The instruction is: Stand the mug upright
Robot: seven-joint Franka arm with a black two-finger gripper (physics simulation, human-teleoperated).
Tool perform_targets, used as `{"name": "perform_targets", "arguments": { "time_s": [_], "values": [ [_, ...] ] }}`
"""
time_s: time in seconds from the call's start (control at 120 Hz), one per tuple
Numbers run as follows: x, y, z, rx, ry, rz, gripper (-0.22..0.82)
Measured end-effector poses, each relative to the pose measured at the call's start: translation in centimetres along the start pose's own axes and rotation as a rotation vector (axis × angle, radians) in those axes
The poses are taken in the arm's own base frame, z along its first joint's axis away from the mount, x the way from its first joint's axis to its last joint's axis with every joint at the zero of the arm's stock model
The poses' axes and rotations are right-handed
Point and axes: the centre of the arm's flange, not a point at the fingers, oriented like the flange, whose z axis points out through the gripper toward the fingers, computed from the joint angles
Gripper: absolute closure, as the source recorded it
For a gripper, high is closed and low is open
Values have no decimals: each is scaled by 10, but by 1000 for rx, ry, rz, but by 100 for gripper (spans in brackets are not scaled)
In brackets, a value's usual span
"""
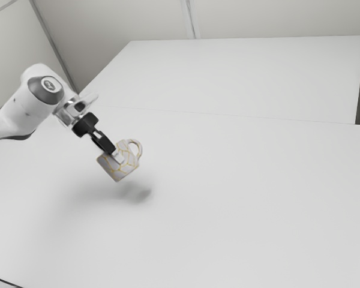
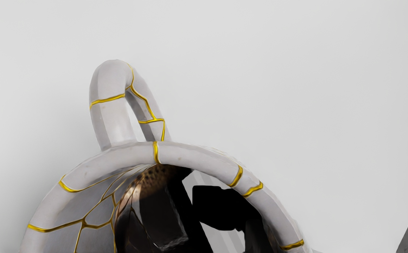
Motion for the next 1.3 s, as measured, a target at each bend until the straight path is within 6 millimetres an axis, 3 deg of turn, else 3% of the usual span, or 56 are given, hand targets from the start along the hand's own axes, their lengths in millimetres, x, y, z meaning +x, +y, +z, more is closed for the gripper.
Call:
{"name": "perform_targets", "arguments": {
  "time_s": [0.108,0.3,0.383,0.583,0.742,0.975,1.075,1.142,1.3],
  "values": [
    [19,26,8,215,-122,81,77],
    [25,62,66,423,-268,136,78],
    [18,57,77,470,-268,90,78],
    [-4,32,73,550,-190,-74,79],
    [-4,32,85,576,-149,-141,78],
    [-3,35,88,579,-98,-219,30],
    [-1,39,75,588,-64,-242,19],
    [6,49,55,596,-32,-247,14],
    [82,113,-75,603,53,-249,6]
  ]
}}
